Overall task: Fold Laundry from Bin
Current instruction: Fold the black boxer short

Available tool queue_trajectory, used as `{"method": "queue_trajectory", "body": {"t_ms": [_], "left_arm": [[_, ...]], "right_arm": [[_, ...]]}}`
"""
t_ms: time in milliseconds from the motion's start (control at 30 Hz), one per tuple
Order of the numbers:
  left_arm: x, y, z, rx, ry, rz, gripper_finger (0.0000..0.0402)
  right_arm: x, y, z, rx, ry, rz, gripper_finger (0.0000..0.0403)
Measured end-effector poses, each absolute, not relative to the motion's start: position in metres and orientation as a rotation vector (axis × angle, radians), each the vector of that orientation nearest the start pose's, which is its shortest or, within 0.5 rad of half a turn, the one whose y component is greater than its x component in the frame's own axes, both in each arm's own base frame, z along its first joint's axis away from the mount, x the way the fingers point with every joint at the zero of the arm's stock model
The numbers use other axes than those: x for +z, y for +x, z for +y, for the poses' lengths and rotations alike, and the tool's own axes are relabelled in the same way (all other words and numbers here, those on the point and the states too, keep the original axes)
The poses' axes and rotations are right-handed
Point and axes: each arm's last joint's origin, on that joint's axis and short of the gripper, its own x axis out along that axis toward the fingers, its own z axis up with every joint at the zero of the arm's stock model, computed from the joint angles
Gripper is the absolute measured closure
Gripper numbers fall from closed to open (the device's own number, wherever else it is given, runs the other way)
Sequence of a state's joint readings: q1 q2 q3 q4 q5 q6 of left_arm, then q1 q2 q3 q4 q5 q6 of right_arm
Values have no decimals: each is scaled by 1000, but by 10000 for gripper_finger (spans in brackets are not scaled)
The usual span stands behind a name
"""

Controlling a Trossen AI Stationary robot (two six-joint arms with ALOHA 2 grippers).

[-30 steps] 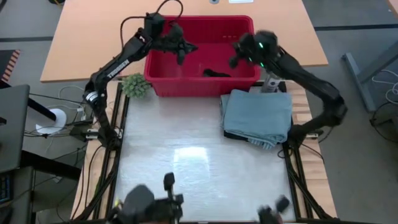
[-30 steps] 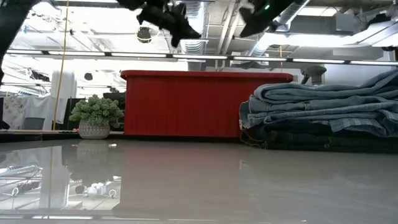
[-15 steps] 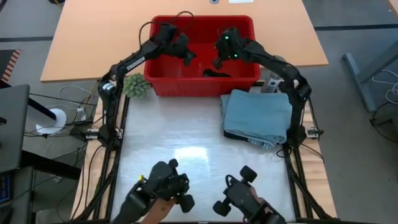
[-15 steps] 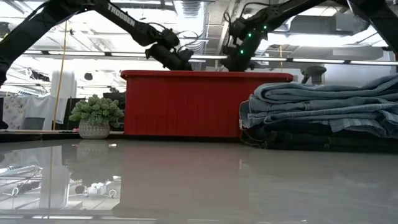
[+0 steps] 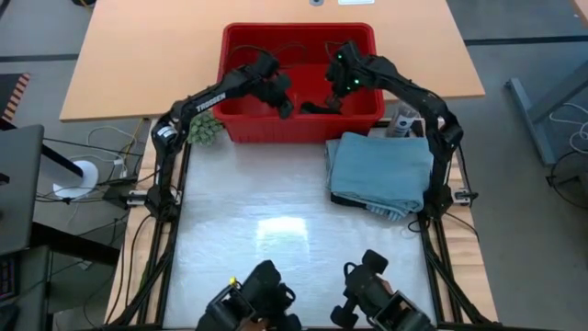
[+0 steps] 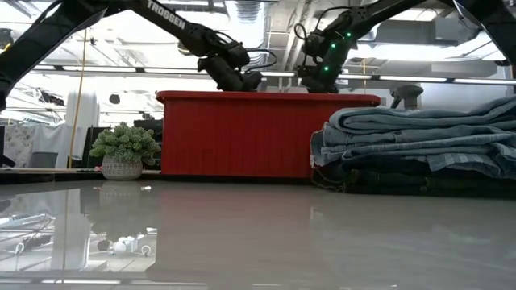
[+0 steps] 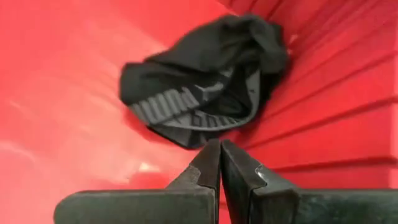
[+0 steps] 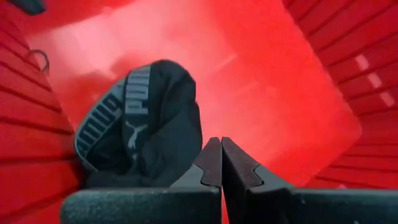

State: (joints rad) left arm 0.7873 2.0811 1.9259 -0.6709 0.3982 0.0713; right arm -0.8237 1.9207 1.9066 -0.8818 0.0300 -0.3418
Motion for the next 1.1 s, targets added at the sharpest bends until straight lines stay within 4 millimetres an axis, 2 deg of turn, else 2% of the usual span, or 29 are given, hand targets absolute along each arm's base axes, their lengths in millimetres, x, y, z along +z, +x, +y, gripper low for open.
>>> {"method": "queue_trajectory", "body": {"t_ms": [300,367,600,700,900,1000,1100], "left_arm": [[285,347,302,278,-461,733,401],[284,350,296,269,-539,739,401],[252,355,284,145,-734,734,401],[244,351,291,170,-756,723,401],[263,341,316,226,-688,607,401],[276,339,329,227,-574,511,389],[287,339,338,208,-477,407,361]], "right_arm": [[332,279,-309,-636,66,973,377],[332,279,-309,-636,65,973,377],[334,278,-312,-647,52,947,377],[337,280,-317,-651,36,888,377],[330,287,-330,-523,96,745,373],[321,287,-337,-482,186,722,351],[317,282,-342,-501,247,716,312]]}}
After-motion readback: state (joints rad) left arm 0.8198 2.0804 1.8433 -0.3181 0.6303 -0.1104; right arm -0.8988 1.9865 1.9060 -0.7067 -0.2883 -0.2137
